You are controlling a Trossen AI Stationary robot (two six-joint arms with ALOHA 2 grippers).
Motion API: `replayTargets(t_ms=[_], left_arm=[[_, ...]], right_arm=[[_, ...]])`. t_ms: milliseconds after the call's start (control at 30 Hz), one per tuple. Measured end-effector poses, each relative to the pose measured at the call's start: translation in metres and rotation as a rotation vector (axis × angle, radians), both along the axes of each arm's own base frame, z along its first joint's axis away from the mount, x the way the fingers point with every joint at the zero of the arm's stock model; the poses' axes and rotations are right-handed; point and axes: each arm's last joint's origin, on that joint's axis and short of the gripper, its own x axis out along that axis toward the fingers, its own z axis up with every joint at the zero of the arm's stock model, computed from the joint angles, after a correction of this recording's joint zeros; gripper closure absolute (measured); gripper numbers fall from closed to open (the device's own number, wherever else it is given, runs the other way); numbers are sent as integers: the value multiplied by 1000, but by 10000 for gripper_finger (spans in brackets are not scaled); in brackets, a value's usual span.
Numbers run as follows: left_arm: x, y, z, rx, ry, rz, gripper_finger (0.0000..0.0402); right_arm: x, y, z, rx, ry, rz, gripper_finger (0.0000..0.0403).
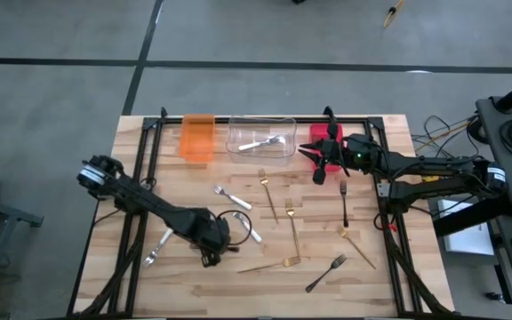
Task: Sort silverware by color (type)
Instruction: Put the black fork into the orange bin
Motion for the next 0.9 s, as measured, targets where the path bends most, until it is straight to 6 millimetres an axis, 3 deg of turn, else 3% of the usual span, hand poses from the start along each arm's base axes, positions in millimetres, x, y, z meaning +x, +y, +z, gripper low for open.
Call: replayTargets(t_ms=[433,900], left_arm=[[-10,6,-10,102,21,-46,254],[-10,7,-10,125,9,-36,171]], right_arm=[[2,-1,-6,33,16,-8,346],[6,-2,-11,27,39,-6,346]])
